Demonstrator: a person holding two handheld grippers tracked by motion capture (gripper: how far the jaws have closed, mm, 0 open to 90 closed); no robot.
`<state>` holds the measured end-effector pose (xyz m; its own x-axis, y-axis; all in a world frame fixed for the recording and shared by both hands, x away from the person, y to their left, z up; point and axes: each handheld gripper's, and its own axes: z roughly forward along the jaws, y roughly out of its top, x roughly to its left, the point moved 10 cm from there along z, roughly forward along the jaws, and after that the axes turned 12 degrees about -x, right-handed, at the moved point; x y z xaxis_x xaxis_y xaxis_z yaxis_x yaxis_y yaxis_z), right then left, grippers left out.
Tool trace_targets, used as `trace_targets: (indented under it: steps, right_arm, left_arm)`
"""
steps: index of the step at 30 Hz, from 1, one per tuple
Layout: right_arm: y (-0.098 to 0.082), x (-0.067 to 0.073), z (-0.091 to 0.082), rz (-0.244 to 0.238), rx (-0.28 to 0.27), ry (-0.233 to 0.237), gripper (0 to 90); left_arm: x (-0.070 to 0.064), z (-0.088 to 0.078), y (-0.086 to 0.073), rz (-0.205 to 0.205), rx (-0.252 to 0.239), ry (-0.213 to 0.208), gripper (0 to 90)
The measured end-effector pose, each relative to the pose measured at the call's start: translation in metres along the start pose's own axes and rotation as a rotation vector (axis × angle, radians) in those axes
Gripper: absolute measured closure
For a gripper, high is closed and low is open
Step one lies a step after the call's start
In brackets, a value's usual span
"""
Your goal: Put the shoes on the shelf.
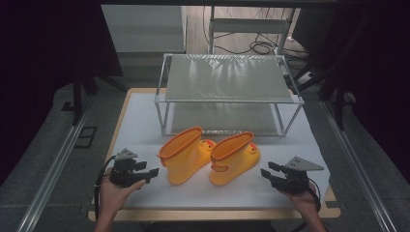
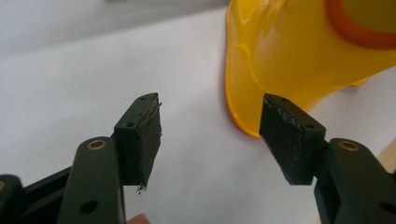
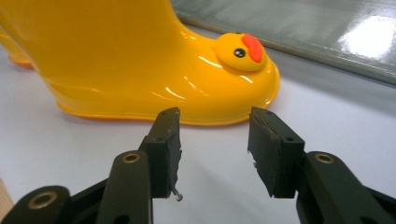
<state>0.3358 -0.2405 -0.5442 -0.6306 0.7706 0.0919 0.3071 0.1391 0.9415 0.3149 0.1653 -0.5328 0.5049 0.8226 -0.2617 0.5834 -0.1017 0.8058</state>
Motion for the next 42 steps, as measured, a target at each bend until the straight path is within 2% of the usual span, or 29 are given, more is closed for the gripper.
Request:
trace_targets:
  steps: [1,2,5,8,11,12,13,19,25,27,29,34,42]
  right_arm:
    - [0.0,-0.001,0.0,0.005,-0.001,-0.001,52.5]
    - [-0.001,-0.004,-0.002,0.012,0.003,-0.01,52.3]
    - [-0.002,-0.005,-0.002,0.017,0.006,-0.015,52.3]
    - [-0.002,-0.005,-0.002,0.014,0.006,-0.018,52.3]
    - [-0.002,-0.005,-0.002,0.009,0.011,-0.02,52.2]
    - [-0.002,-0.005,-0.001,0.005,0.016,-0.023,52.2]
    - [-0.002,-0.005,-0.001,0.005,0.016,-0.023,52.2]
    - [-0.002,-0.005,0.001,0.011,0.015,-0.025,52.2]
    - [-0.004,-0.006,0.0,0.009,0.022,-0.03,52.2]
    - [-0.004,-0.009,-0.001,0.016,0.019,-0.037,52.1]
    - [-0.004,-0.009,-0.001,0.018,0.016,-0.039,52.1]
    - [-0.007,-0.012,-0.001,0.022,0.028,-0.043,51.4]
    - [-0.01,-0.015,0.0,0.032,0.04,-0.054,49.7]
  left_arm:
    - [-0.001,-0.002,0.001,0.0,0.004,-0.017,39.0]
    - [-0.003,-0.007,0.005,0.002,0.008,-0.053,40.8]
    - [-0.002,-0.014,0.012,0.016,0.006,-0.063,41.6]
    - [-0.005,-0.027,0.026,0.0,-0.02,-0.121,42.6]
    - [-0.007,-0.038,0.039,-0.008,-0.033,-0.162,43.9]
    - [-0.01,-0.044,0.046,-0.006,-0.031,-0.186,44.3]
    - [-0.01,-0.044,0.046,-0.006,-0.031,-0.186,44.5]
    - [-0.025,-0.058,0.073,0.013,-0.038,-0.264,45.1]
    - [-0.042,-0.062,0.097,0.042,-0.035,-0.3,45.3]
    - [-0.049,-0.061,0.106,0.07,-0.024,-0.297,46.8]
    - [-0.052,-0.061,0.111,0.072,-0.027,-0.304,46.8]
    - [-0.061,-0.058,0.122,0.066,-0.014,-0.358,46.9]
    - [-0.066,-0.058,0.134,0.068,-0.017,-0.37,46.9]
